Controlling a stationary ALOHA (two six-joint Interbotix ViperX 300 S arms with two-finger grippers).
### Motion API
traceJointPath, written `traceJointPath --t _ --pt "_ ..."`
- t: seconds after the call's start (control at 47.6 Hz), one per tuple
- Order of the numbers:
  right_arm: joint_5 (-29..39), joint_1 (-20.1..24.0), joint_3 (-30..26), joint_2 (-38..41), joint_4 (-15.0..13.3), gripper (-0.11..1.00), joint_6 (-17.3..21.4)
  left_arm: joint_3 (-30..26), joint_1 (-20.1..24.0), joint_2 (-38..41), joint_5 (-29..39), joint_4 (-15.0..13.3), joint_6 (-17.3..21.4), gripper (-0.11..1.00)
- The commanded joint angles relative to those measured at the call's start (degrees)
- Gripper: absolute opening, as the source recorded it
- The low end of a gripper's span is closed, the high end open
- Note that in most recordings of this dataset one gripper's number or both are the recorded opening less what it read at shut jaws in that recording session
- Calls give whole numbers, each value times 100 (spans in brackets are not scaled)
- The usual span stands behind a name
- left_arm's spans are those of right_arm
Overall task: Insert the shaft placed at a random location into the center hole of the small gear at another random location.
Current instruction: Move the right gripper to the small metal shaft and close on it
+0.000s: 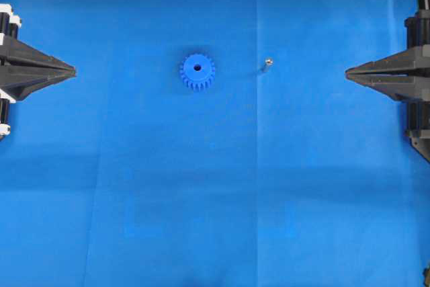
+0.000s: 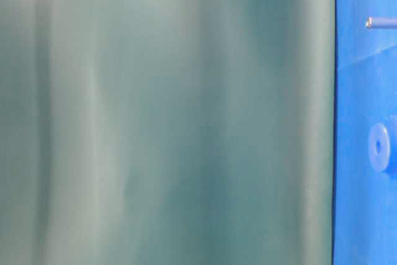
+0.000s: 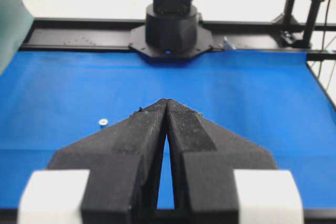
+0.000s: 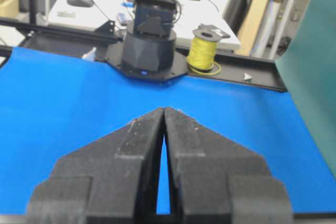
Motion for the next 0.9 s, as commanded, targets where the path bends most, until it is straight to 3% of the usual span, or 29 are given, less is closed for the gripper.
traceJointPath --t 0.0,0.126,0.42,0.568,0.736,0.778,0.883 --pt "-18 -97 -97 53 -35 0 -79 -79 -18 0 0 0 -44 0" --pt "-114 -290 -97 272 -35 -6 -97 -79 -18 18 0 0 -53 0" --pt "-940 -879 9 1450 0 -1 -44 -79 -18 26 0 0 -44 0" --pt "-1485 -1028 -35 2470 149 21 -26 -79 -18 26 18 0 -44 0" --pt "-2083 -1204 -141 3700 475 70 -26 -62 -18 18 35 0 -44 0" --pt "-2232 -1230 -176 3964 545 73 -26 -62 -18 18 35 0 -44 0" --pt "-2540 -1248 -272 4544 712 65 -26 -53 -26 0 44 0 -35 0"
